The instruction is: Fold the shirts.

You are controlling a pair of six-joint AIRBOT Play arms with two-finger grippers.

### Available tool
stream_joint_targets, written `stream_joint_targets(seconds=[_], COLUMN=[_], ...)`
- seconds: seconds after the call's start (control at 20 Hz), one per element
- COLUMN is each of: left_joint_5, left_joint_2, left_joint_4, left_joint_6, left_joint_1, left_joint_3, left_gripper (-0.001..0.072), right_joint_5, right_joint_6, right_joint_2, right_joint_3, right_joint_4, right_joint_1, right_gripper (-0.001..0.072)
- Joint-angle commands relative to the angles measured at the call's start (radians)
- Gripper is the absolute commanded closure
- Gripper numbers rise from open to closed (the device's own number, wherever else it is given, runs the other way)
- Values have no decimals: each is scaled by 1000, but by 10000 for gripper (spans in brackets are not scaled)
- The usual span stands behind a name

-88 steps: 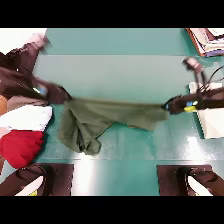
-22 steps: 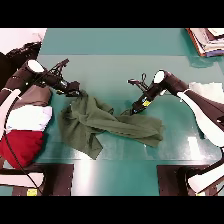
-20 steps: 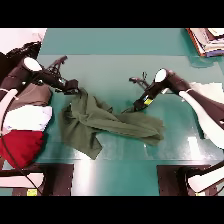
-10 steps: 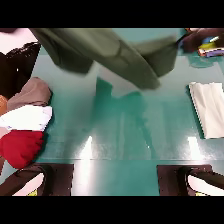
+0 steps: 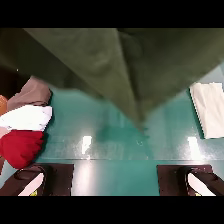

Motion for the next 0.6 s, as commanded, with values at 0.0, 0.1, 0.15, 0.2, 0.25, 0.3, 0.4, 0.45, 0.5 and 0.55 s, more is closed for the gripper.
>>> stream_joint_targets(seconds=[0.0, 0.1, 0.15, 0.2, 0.25, 0.3, 0.4, 0.45, 0.5, 0.55], left_joint_5=[-69, -136, -179, -227, -260, -272, -246, -204, -146, -89], left_joint_2=[-3, -8, -8, -8, -8, -8, -8, -8, -8, -8], left_joint_4=[-43, -42, -42, -42, -42, -42, -39, -39, -34, -11], left_joint_6=[-4, -38, -49, -49, -48, -47, -41, -16, 13, 24], left_joint_1=[1, 1, 1, 1, 1, 1, 1, 1, 1, 1], left_joint_3=[-31, -167, -264, -372, -480, -604, -835, -953, -1056, -1131], left_gripper=[675, 675, 675, 674, 674, 674, 674, 674, 674, 674], right_joint_5=[22, 76, 109, 143, 164, 164, 121, 79, 35, -13], right_joint_6=[37, 63, 72, 78, 78, 78, 77, 77, 77, 77], right_joint_2=[27, -15, -45, -84, -129, -171, -271, -326, -375, -428], right_joint_3=[-12, -71, -114, -169, -230, -293, -417, -467, -497, -512], right_joint_4=[1, 1, 1, 1, 0, 0, 0, 1, 1, 1], right_joint_1=[-43, -23, -4, 26, 56, 84, 136, 154, 167, 172], right_gripper=[695, 694, 694, 694, 693, 693, 692, 692, 662, 372])
